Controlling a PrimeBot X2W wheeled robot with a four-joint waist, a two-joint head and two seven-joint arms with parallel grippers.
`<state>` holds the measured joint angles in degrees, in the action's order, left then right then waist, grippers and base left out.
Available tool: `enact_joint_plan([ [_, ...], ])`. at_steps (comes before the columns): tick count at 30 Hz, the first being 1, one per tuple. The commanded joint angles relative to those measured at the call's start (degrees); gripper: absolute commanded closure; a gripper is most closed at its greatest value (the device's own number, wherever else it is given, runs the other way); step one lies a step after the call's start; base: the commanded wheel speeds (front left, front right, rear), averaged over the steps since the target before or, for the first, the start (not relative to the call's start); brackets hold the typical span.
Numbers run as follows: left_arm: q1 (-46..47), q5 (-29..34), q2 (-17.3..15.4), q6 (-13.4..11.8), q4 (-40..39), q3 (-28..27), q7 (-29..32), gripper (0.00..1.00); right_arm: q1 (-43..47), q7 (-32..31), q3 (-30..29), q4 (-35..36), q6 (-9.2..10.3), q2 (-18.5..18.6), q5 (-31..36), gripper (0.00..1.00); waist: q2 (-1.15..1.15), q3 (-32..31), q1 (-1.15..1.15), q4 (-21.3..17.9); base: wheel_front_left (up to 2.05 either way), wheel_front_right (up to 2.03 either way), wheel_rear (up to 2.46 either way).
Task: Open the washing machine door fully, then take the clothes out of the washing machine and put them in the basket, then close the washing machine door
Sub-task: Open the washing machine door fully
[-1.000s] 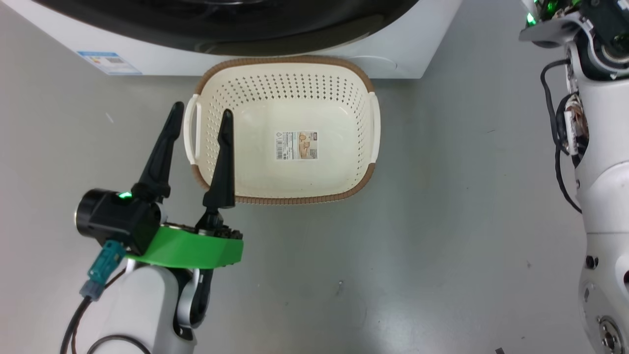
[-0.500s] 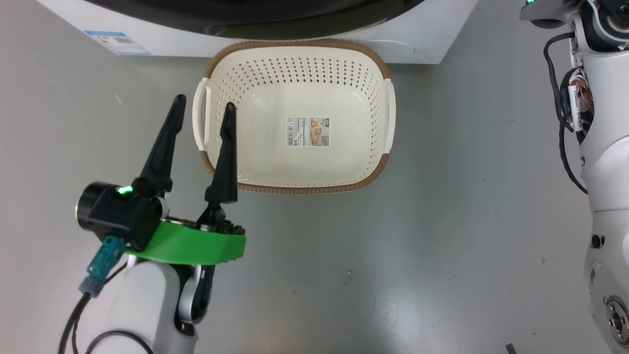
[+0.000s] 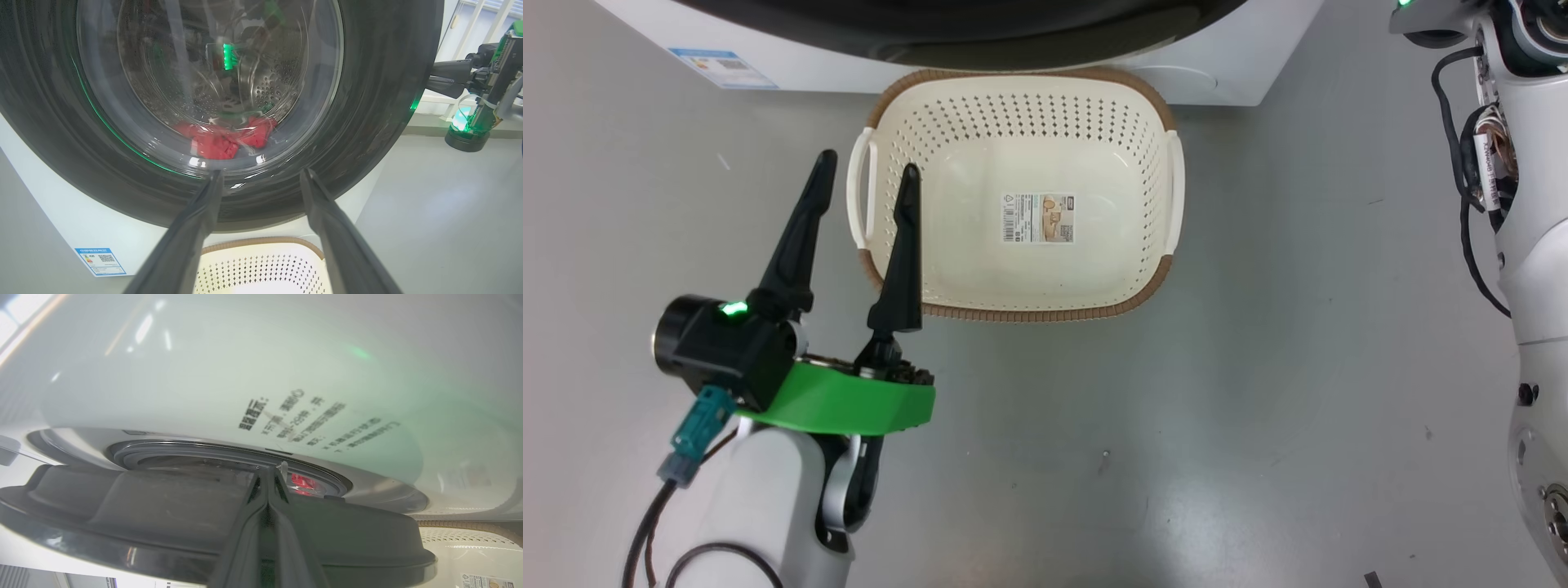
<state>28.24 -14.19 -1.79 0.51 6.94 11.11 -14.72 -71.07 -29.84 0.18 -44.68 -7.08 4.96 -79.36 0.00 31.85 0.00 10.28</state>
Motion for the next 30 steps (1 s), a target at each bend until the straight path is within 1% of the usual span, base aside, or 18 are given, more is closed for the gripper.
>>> enact_joint_plan([
  [1, 0.20, 0.24, -1.09, -0.30, -1.24, -1.60, -0.28, 0.00, -0.74, -0.71, 1.39, 1.84, -0.41, -2.07, -0.81, 1.00, 0.00, -0.20, 0.00, -0.19, 0.00, 0.00, 0.00],
  [10, -0.36, 0.40, -1.09, -0.37, -1.25, -1.63, -0.28, 0.00, 1.78, -1.06, 4.99, 3.82, -0.41, -2.08, -2.58, 1.00, 0.00, -1.25, 0.00, -1.20, 0.00, 0.00, 0.00],
  [30, -1.92, 1.08, -1.09, 0.20, 0.25, -2.48, -0.28, 0.00, 9.65, -2.64, 8.53, 6.40, -0.41, -2.08, -5.06, 1.00, 0.00, -6.82, 0.00, -2.78, 0.00, 0.00, 0.00],
])
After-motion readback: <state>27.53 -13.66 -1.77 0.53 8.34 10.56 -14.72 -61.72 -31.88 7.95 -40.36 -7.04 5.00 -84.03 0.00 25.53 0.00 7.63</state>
